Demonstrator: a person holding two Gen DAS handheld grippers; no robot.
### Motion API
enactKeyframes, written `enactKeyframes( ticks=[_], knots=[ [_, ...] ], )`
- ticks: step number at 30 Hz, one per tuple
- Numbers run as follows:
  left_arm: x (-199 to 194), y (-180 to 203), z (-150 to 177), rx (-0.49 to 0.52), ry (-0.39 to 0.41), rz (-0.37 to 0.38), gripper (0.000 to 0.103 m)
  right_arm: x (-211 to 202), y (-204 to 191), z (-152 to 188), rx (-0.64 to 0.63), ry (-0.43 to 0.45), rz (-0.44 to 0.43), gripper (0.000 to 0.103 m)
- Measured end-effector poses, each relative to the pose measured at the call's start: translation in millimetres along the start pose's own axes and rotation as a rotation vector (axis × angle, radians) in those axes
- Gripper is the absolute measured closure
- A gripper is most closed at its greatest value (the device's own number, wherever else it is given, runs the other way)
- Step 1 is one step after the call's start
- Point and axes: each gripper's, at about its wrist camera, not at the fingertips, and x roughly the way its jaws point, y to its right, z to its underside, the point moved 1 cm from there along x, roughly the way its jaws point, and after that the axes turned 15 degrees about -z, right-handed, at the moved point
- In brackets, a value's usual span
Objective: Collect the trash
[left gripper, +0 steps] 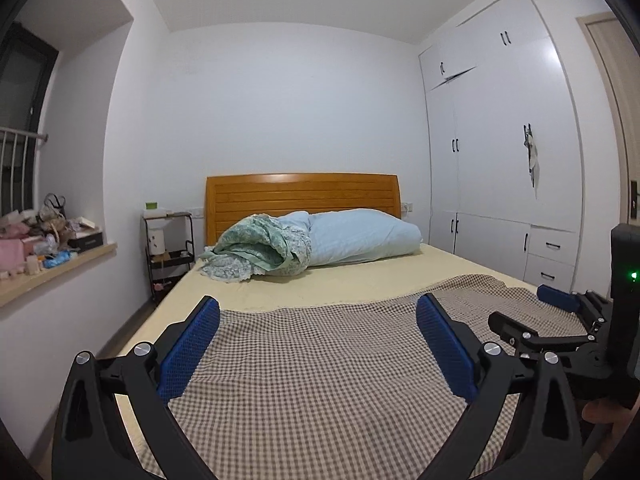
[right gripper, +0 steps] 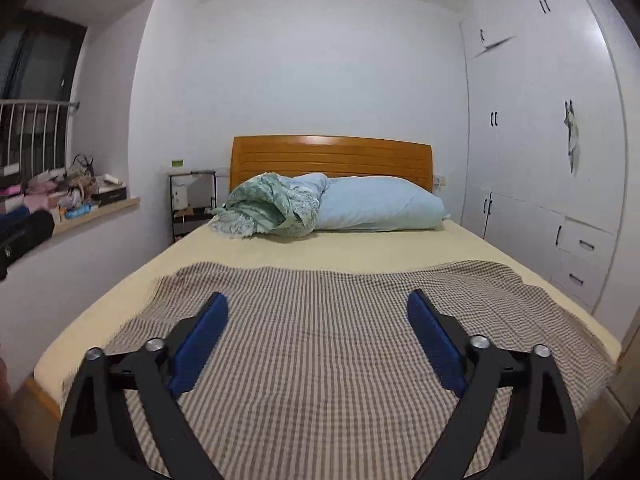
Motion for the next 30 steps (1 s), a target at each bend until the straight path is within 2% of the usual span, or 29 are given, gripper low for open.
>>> enactKeyframes(
  ticks=[6, 15, 23, 30],
  knots=[
    [-71, -13, 14, -0.013, 0.010, 0.008, 0.008, -42, -24, 16, -0.027, -0.011, -0.011, 0.015],
    [-160, -41, 37, -0.008, -0.011, -0.040, 0.008, -111, -51, 44, 0.002, 0.002, -0.062, 0.015],
    [-232, -57, 61, -0.003, -0.039, -0.094, 0.008, -161, -72, 78, 0.025, -0.012, -0.052, 0.015],
    [-312, -62, 71, -0.014, -0.013, -0.053, 0.008, -220, -90, 97, 0.059, 0.003, -0.009, 0.015]
  ],
)
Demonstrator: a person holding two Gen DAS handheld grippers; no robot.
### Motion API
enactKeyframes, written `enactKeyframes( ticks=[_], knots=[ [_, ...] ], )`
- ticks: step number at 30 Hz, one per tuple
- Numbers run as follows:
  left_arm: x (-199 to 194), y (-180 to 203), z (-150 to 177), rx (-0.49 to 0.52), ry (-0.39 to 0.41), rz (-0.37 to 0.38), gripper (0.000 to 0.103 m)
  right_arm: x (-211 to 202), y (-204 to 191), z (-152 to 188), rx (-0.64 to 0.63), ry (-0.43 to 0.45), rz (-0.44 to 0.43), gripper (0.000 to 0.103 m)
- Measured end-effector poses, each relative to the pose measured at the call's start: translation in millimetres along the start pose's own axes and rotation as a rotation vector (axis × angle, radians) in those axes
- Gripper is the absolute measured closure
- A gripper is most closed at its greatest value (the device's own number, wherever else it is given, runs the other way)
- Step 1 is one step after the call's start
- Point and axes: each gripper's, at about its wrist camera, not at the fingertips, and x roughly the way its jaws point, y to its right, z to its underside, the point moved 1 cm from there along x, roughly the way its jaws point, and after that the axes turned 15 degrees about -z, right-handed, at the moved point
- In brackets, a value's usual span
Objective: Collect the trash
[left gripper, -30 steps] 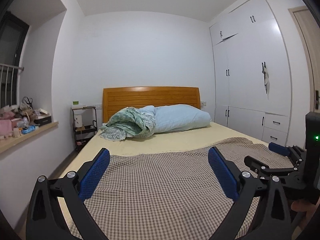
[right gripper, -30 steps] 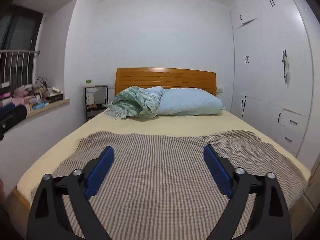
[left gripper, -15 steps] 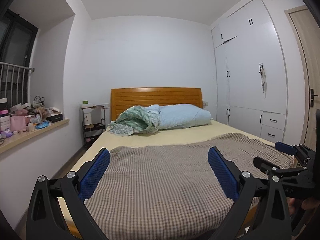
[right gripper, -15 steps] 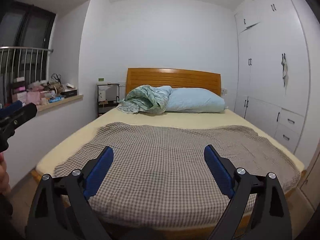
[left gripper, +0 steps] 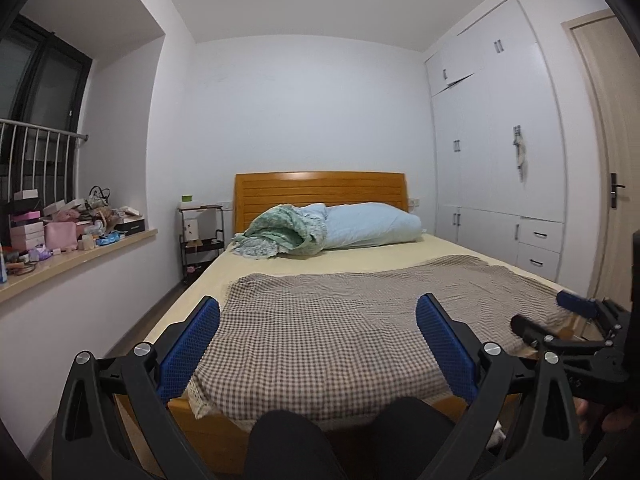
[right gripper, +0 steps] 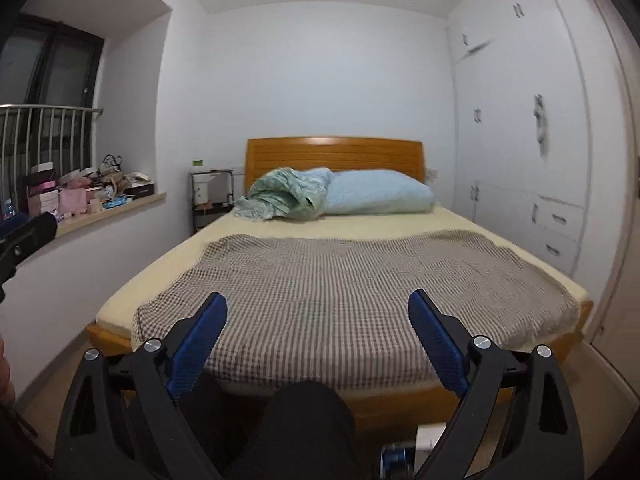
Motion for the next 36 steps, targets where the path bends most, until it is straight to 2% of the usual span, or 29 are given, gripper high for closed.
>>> enactKeyframes(
  ticks=[7, 11, 15, 20, 29, 36],
  knots=[
    [-70, -17, 16, -0.021, 0.038, -0.002, 0.008, -41, -19, 23, -0.044, -0.044, 0.001, 0.015],
    [-90, -23, 27, -0.036, 0.027, -0.023, 0.008, -54, -27, 28, -0.063, -0.039, -0.014, 0.015],
    [-102, -26, 27, -0.023, 0.050, -0.033, 0.008, -55, -37, 32, -0.080, -0.027, -0.025, 0.015],
    [-96, -25, 22, -0.026, 0.053, -0.042, 0.008, -57, -44, 36, -0.120, -0.010, -0.014, 0.015],
    [-90, -27, 22, -0.029, 0.037, -0.055, 0.008, -64, -32, 35, -0.054, 0.020, 0.021, 0.015],
    [-89, -26, 21, -0.024, 0.031, -0.054, 0.008, -68, -32, 36, -0.050, 0.021, 0.012, 0.015]
  ],
)
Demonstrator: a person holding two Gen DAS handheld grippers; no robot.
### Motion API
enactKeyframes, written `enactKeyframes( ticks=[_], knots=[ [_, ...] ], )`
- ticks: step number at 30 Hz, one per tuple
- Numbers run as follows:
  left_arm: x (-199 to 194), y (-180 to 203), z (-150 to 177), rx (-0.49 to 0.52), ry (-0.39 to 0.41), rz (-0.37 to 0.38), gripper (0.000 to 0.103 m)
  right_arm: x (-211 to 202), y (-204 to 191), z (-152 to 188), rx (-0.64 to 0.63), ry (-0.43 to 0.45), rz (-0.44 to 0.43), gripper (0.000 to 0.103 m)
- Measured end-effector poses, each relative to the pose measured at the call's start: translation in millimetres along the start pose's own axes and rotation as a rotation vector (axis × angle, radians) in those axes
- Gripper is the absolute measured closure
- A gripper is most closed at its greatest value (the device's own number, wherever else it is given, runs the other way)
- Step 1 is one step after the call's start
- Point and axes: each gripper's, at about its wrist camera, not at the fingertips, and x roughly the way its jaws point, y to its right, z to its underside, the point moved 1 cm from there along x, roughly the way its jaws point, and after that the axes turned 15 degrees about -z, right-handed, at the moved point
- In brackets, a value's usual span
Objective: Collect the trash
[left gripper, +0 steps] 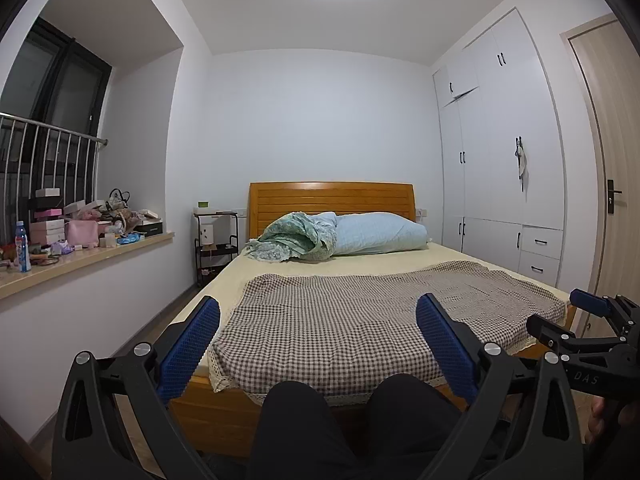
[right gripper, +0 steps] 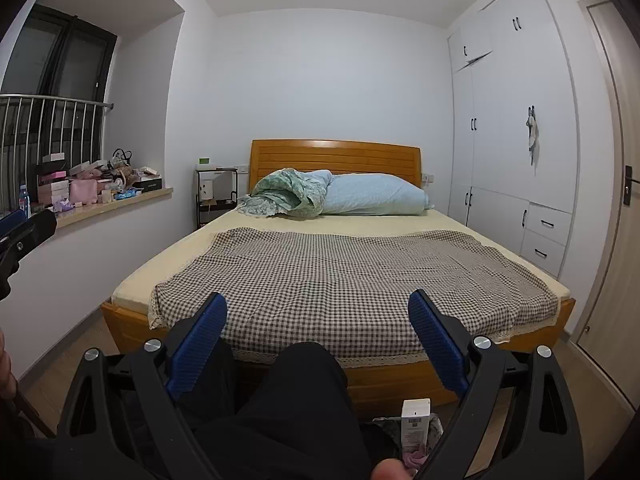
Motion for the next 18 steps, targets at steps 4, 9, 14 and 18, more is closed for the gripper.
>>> enactKeyframes(
  ticks=[4, 9, 14, 18],
  knots=[
    [0.5, -0.1, 1.1, 0.002, -0.001, -0.001, 0.008, 0.2, 0.5, 0.0, 0.001, -0.005, 0.003, 0.015],
    [0.4, 0.8, 1.4, 0.004, 0.000, 0.001, 0.008, -1.9, 0.3, -0.9, -0.001, -0.003, 0.008, 0.015],
    [0.9, 1.0, 1.7, 0.005, 0.000, 0.001, 0.008, -2.2, -2.9, 0.3, -0.014, -0.009, 0.004, 0.015],
    [0.9, 1.0, 1.7, 0.005, 0.000, 0.001, 0.008, -3.0, -0.5, -0.6, -0.004, -0.008, 0.007, 0.015]
  ],
)
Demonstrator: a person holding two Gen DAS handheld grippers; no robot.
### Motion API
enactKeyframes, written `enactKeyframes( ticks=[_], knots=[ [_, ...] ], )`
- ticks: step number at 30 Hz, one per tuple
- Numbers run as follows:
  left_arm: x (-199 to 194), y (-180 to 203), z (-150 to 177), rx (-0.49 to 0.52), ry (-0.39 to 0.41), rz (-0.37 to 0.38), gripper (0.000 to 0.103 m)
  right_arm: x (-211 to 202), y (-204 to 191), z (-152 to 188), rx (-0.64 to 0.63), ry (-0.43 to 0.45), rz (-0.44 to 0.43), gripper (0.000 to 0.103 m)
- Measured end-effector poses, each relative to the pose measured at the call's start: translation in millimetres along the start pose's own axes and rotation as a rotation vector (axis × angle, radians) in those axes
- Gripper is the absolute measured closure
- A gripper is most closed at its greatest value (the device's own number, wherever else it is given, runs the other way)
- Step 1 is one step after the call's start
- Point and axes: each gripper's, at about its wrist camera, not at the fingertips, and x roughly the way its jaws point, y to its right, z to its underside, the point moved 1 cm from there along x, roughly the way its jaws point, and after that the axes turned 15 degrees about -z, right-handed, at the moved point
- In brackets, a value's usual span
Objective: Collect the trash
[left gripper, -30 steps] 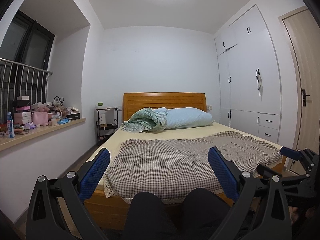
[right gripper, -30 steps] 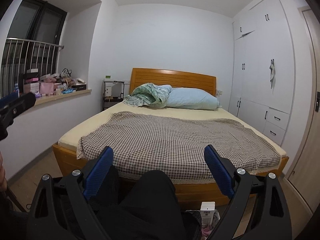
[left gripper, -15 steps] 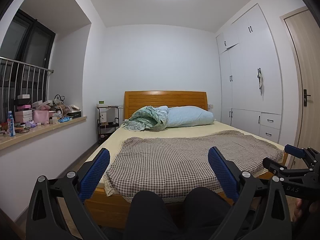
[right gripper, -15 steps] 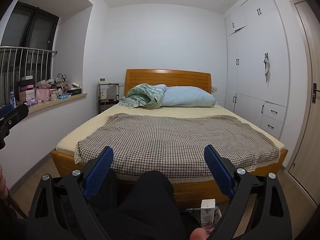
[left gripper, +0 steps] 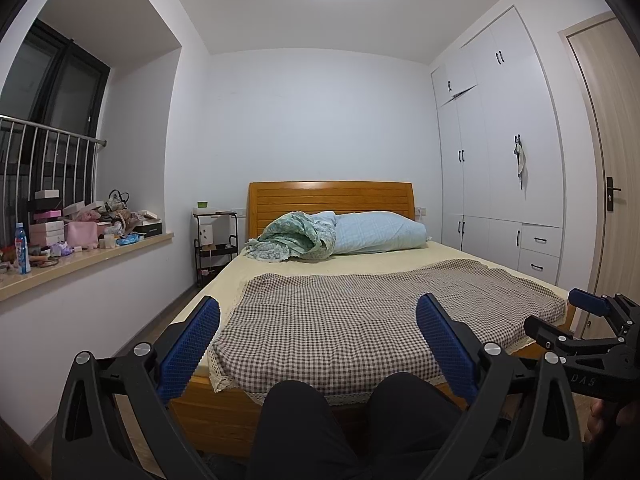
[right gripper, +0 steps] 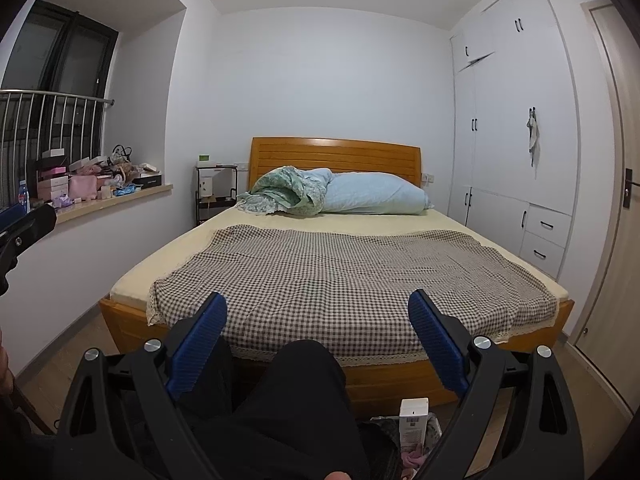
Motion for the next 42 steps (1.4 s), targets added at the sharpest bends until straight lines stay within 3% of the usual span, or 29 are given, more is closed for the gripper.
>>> enactKeyframes(
  ticks=[42],
  knots=[
    [1.7, -0.1, 6.8, -0.004, -0.005, 0.003, 0.008, 1.5, 4.8, -0.5, 0.011, -0.025, -0.007, 0.015]
  ],
)
